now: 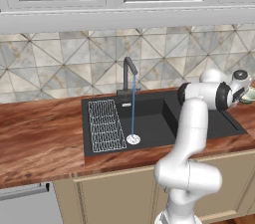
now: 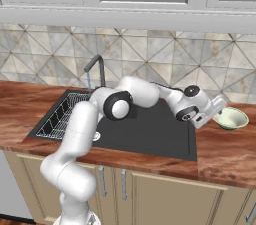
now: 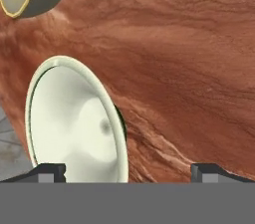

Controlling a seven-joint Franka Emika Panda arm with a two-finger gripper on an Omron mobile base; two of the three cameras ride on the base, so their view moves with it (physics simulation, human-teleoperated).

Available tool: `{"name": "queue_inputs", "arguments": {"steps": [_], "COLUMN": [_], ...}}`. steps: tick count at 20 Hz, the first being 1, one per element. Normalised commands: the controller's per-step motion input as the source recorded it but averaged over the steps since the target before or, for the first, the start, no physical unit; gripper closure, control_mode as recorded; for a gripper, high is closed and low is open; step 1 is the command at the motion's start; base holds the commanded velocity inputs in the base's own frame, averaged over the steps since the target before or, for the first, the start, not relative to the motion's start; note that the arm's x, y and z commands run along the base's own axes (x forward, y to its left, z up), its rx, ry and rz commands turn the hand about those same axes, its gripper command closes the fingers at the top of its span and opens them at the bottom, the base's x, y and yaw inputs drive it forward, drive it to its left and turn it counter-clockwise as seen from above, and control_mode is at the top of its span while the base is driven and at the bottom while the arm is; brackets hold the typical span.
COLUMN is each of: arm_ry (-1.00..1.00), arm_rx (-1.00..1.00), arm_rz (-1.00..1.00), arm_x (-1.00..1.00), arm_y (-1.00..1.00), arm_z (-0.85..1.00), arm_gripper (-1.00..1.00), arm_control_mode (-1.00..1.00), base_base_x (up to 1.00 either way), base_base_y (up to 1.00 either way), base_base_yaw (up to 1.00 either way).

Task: Rinse each bowl for a few seconds and place them down in the sink or on the counter.

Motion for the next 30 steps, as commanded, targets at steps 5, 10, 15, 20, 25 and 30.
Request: {"name": "queue_inputs", "arguments": {"steps": [5,10,15,20,25,30], "arm_ry": [0.02,0.02,0.03,0.01,0.01,0.03], "arm_rx": [0.01,0.01,0.00,0.00,0.00,0.01], "arm_rz": [0.00,0.00,0.00,0.01,0.00,0.01], "arm_x": [0.17,0.19,0.23,0.26,0.16,0.04], "arm_y": [-0.15,-0.14,-0.11,-0.09,-0.08,-0.06], "arm_z": [-0.17,-0.16,-0.17,-0.13,-0.11,-0.07], "arm_gripper": [-1.00,-1.00,-1.00,-1.00,1.00,1.00], "arm_control_mode": [-1.00,-1.00,-1.00,-1.00,-1.00,-1.00], "base_base_x": [0.00,0.00,0.00,0.00,0.00,0.00], "base_base_y": [0.00,0.00,0.00,0.00,0.00,0.00], "base_base_yaw": [0.00,0.00,0.00,0.00,0.00,0.00]}}
